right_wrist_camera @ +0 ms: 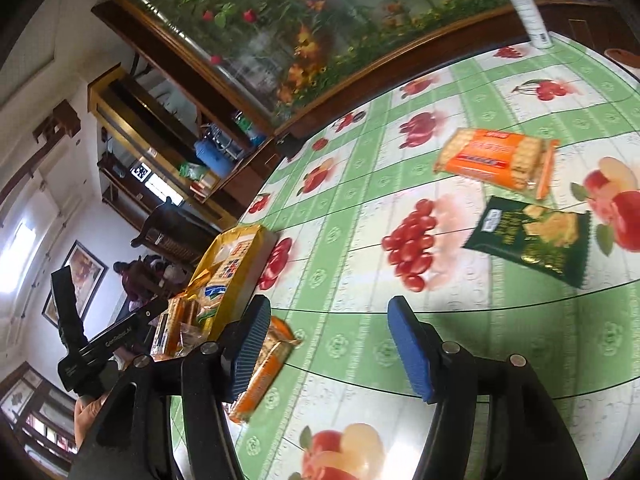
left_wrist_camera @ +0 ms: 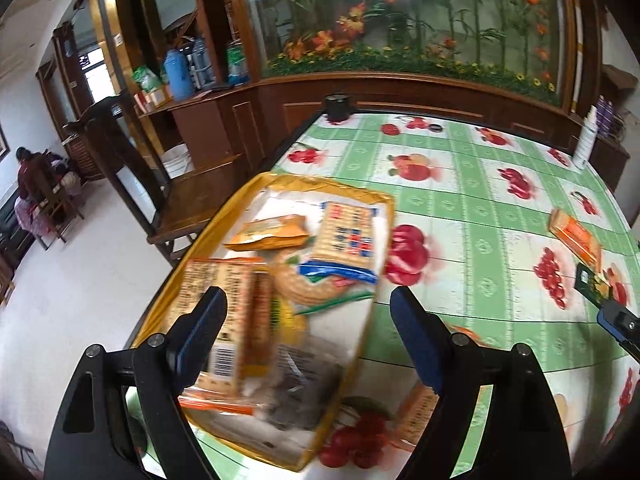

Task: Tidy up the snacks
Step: 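Move both grippers to the orange and green packs on the table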

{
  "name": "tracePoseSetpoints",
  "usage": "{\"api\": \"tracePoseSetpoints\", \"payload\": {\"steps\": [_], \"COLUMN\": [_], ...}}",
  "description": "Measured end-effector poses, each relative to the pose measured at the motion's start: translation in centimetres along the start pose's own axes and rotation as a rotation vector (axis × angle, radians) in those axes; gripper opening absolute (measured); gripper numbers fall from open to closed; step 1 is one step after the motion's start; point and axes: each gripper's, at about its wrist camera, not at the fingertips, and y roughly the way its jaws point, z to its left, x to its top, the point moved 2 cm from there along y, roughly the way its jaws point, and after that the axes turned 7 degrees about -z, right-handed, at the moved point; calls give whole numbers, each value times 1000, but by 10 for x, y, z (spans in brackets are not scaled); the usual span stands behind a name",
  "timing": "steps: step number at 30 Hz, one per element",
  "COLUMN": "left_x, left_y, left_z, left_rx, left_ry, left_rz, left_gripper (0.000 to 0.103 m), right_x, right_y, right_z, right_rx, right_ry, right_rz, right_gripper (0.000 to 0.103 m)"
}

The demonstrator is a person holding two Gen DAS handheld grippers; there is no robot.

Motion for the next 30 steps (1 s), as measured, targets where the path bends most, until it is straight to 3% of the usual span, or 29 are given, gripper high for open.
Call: {"api": "tracePoseSetpoints", "payload": {"steps": [11,14,18,24,26,30], "left_x": [-5,-6,-9,-11,-10,-3], "left_y": [-7,-5,-4,-1,3,17], "left_z": [-65,-85,-112,-141,-147,-172], "left_rx": [-112,-181,-224,-270,-282,-362], "left_ry": [86,98,130,173,186,261], "left_rz": [20,51,70,91,98,130], "left_gripper": [84,84,84,84,84,84], "right_x": [11,16,23,39,45,47], "right_y": [-29,-36,-44,-28,-16,11], "right_z": [-40,-50,-62,-75,-73,-68], "right_rx": [-62,-103,-166,-229,-249,-271], "right_ry": [40,26,-9,-157,-243,-415], "right_rz": [-43,-48,-52,33,59,148], "right_gripper": [70,71,84,86,91,93]}}
